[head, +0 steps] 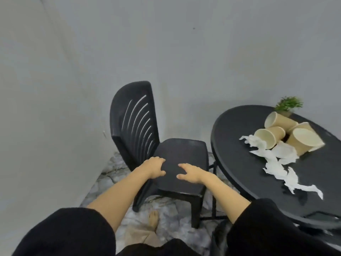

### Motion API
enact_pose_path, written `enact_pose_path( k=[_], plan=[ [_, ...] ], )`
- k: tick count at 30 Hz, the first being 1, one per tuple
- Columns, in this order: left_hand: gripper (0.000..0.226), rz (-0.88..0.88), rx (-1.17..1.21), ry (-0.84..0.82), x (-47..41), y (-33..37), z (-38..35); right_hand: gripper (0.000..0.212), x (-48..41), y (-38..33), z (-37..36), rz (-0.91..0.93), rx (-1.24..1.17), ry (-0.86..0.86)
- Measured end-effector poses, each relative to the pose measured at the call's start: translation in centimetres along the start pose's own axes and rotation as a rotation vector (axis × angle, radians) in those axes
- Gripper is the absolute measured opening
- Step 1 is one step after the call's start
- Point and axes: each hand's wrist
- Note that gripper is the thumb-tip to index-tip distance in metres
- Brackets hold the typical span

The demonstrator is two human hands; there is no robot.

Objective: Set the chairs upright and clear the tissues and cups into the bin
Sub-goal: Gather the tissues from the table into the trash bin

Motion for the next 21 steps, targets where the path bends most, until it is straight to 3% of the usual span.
enact_pose_path(
  k=[7, 12, 18, 21],
  plan=[
    [0.06, -0.431, -0.234, -0.019, -12.7, 8.0, 8.6, 0.063, -1.8, 5.7, 8.3, -0.251, -0.212, 0.333],
    [0.063, -0.679, -0.393, -0.073, -17.4, 14.2, 10.8, 0.063, 0.2, 8.7, 9.7, -0.449, -0.382, 0.497],
    [0.062, -0.961, -0.398, -0.1, -19.0, 19.7, 10.0, 0.058, 3.8, 10.9, 7.9, -0.654, -0.497, 0.691],
    [0.059, -1.022, -0.304, -0.108, -19.6, 21.9, 9.4, 0.052, 5.2, 12.1, 7.0, -0.733, -0.516, 0.809]
  ],
)
Point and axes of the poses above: each hand's wrist, its own x-axis away from the middle knuckle, its own z-axis out of the back of the hand, y = z × x, and after that the axes turned 4 degrees about -y, right-handed
